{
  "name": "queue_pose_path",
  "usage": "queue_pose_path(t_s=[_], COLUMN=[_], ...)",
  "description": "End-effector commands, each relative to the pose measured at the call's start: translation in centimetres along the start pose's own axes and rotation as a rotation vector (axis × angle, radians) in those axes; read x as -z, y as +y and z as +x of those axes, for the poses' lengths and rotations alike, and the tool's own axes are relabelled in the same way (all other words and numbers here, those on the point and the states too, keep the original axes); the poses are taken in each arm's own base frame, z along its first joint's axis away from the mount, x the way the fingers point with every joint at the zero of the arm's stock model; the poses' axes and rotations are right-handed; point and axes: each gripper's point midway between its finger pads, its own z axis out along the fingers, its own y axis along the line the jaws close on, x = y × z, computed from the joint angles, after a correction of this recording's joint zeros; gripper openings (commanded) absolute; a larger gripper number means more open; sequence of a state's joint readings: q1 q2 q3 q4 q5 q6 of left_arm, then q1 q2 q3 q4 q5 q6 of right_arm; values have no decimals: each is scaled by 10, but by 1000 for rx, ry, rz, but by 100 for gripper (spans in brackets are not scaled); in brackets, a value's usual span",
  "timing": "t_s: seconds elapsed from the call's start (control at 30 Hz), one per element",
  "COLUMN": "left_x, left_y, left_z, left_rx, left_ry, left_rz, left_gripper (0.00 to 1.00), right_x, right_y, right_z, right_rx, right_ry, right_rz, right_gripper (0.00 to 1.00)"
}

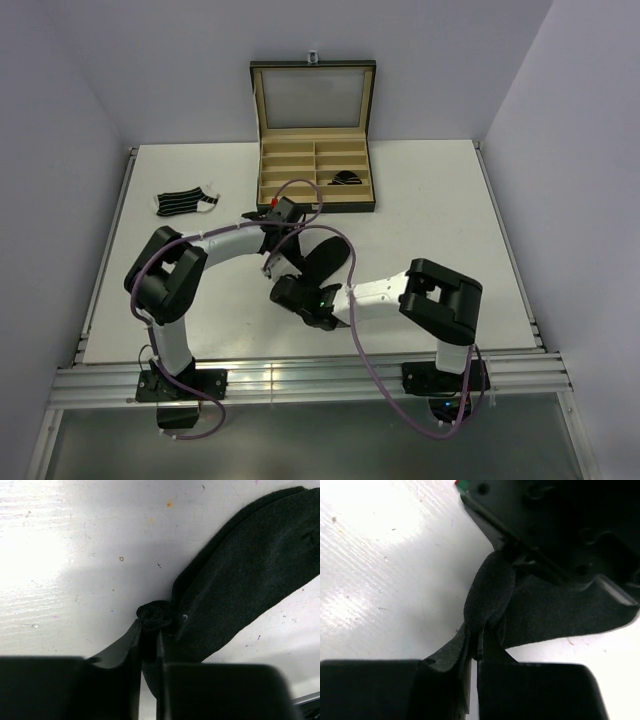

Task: Roll the socks
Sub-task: Roll the sock at the center of the board.

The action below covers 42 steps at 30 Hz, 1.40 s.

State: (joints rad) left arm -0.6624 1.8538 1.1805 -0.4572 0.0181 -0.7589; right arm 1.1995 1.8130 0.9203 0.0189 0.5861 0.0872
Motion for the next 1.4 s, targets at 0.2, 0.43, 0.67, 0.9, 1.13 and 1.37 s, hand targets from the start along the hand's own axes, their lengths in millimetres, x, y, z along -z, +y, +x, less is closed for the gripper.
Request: queue_pose_path(t_s=[0.2,0.43,0.67,0.9,1.13,1.37], left_x=[17,47,65,60,50,40], left_y=[13,20,25,18,14,15], left_z=[-6,-27,-34,-8,19,24], left_rx=[41,209,335,380,384,383], left_ry=[-73,-193,-288,-231,-188,-178], left_rz=[-9,61,159,234,230,206], left_gripper=[32,65,86,83,79,74], right_x=[15,27,33,27,18,16], right_y=[9,11,17,2,-1,-1], right_z=[3,-6,-16,-8,11,21], right_rx=[-331,-486,-629,-845,-955,-1010], right_ry=[79,93,112,135,198,227], right_rz=[-450,-727,-956,-1037,-1030,-1037], right_gripper=[0,0,0,0,0,0])
